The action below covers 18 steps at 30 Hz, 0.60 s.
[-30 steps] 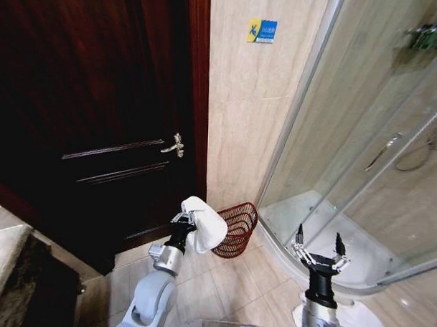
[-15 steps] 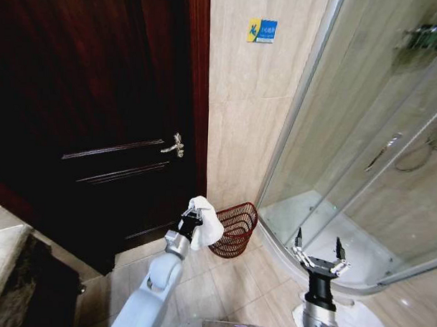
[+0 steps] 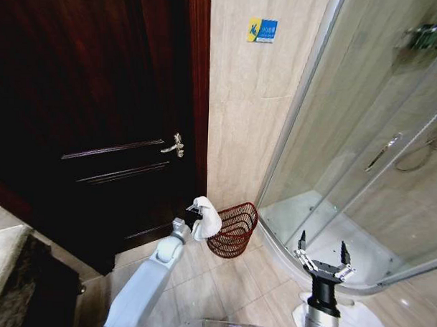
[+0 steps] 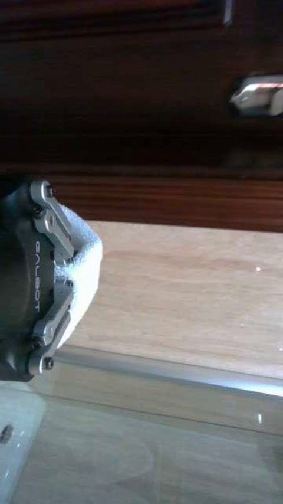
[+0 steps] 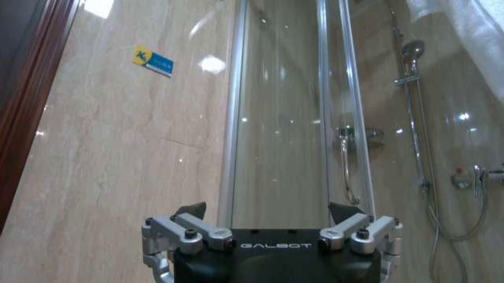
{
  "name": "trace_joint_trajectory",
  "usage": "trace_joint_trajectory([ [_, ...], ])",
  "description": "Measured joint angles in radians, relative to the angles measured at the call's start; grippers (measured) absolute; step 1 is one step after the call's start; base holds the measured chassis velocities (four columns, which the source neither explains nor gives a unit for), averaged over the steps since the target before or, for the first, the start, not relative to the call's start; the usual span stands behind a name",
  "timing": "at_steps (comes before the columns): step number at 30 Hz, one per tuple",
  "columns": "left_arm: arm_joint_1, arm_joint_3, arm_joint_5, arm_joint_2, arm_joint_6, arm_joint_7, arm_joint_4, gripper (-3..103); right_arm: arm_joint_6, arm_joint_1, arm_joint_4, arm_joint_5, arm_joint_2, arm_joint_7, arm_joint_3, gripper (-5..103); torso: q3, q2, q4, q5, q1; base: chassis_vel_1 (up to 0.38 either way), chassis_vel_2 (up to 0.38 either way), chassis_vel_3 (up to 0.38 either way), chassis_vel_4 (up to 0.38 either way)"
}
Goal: Discard the used towel into the hamper.
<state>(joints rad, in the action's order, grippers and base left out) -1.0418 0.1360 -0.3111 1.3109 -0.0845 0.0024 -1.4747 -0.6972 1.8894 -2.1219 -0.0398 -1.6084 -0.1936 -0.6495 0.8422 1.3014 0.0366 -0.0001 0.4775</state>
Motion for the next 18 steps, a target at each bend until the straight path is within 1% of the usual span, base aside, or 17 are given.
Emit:
trace_joint_trajectory([
  [7, -0.002, -0.004, 0.011, 0.017, -0.002, -0.012, 0.014, 1, -0.009, 0.0, -0.001, 0.021, 0.0, 0.005, -0.005, 100, 0.0, 0.0, 0.0001, 0.0001, 0.0, -0.007, -0.009, 0.006, 0.006],
  [18, -0.002, 0.0, 0.014, 0.033, -0.002, -0.018, 0.017, 1, -0.018, 0.001, -0.002, 0.031, 0.0, 0.019, -0.007, 100, 0.0, 0.0, 0.0, 0.0003, 0.0, -0.081, -0.098, 0.077, 0.087],
])
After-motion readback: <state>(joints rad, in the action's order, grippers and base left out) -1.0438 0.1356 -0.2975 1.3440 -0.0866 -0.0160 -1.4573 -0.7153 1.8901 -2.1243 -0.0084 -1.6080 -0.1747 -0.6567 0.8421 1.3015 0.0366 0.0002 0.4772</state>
